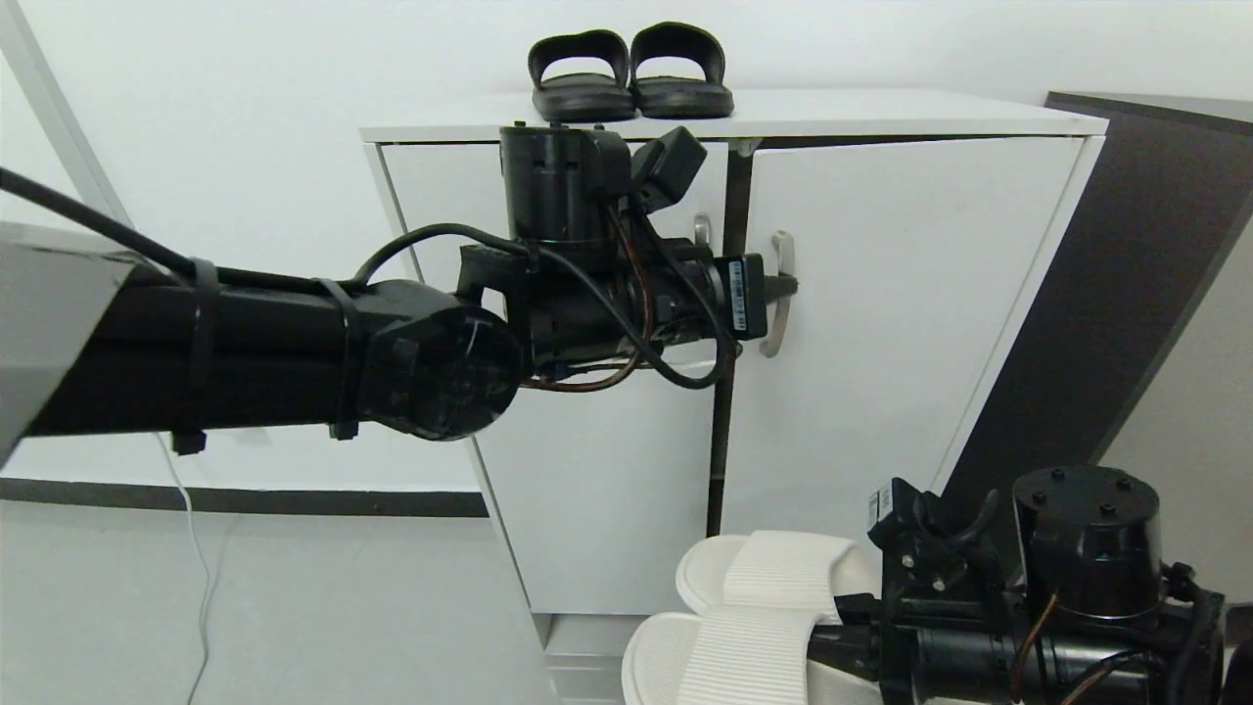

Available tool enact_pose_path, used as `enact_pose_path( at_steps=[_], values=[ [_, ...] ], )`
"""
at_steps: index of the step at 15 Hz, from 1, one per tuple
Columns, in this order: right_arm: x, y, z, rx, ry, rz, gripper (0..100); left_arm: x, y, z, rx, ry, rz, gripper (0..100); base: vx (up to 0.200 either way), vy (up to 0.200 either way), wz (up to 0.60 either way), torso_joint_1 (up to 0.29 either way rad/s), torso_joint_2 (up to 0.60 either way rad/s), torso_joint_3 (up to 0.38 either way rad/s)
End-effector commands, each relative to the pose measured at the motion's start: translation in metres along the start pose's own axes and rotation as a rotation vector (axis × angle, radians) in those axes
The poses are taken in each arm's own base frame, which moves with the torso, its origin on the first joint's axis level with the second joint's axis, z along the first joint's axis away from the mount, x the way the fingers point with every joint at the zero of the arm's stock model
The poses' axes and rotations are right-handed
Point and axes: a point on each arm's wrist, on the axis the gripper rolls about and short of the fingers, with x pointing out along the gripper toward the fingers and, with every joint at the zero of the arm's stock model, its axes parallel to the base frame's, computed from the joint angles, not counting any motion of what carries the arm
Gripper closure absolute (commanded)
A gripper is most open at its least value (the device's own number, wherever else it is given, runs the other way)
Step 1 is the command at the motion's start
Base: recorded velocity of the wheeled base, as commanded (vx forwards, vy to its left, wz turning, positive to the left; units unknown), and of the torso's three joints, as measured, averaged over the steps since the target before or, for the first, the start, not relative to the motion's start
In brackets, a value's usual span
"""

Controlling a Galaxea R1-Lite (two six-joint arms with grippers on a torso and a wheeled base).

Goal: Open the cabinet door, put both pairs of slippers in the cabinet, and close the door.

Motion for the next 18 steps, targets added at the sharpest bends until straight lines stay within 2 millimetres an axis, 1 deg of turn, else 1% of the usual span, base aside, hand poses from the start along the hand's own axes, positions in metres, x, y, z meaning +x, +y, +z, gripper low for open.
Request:
enact_pose_path(
  at_steps=[1, 3, 6, 8, 9, 11, 14, 16, 18],
  values=[
    [0.0, 0.003, 0.0, -0.004, -0.002, 0.015, 100, -0.013, -0.014, 0.004, 0.007, -0.006, -0.02, 100, 0.0, 0.0, 0.0, 0.0, 0.0, 0.0],
    [0.001, 0.007, 0.0, -0.006, 0.001, 0.029, 100, -0.02, -0.02, 0.002, 0.01, -0.011, -0.031, 100, 0.0, 0.0, 0.0, 0.0, 0.0, 0.0],
    [0.002, 0.009, -0.001, -0.008, 0.006, 0.037, 100, -0.029, -0.023, -0.002, 0.013, -0.019, -0.034, 100, 0.0, 0.0, 0.0, 0.0, 0.0, 0.0],
    [0.002, 0.011, -0.002, -0.009, 0.011, 0.044, 100, -0.04, -0.025, -0.005, 0.014, -0.025, -0.033, 100, 0.0, 0.0, 0.0, 0.0, 0.0, 0.0],
    [0.002, 0.013, -0.002, -0.011, 0.009, 0.051, 100, -0.046, -0.026, -0.006, 0.016, -0.038, -0.023, 100, 0.0, 0.0, 0.0, 0.0, 0.0, 0.0],
    [0.001, 0.02, -0.003, -0.015, 0.013, 0.076, 100, -0.049, -0.023, -0.008, 0.015, -0.052, -0.005, 100, 0.0, 0.0, 0.0, 0.0, 0.0, 0.0],
    [0.0, 0.027, -0.005, -0.019, 0.021, 0.096, 100, -0.051, -0.009, -0.009, -0.01, -0.072, 0.027, 100, 0.0, 0.0, 0.0, 0.0, 0.0, 0.0],
    [0.0, 0.029, -0.005, -0.021, 0.025, 0.105, 100, -0.047, -0.004, -0.008, -0.054, -0.08, 0.025, 100, 0.0, 0.0, 0.0, 0.0, 0.0, 0.0],
    [0.0, 0.03, -0.007, -0.02, 0.03, 0.11, 100, -0.039, 0.001, -0.007, -0.056, -0.085, 0.031, 100, 0.0, 0.0, 0.0, 0.0, 0.0, 0.0]
  ],
)
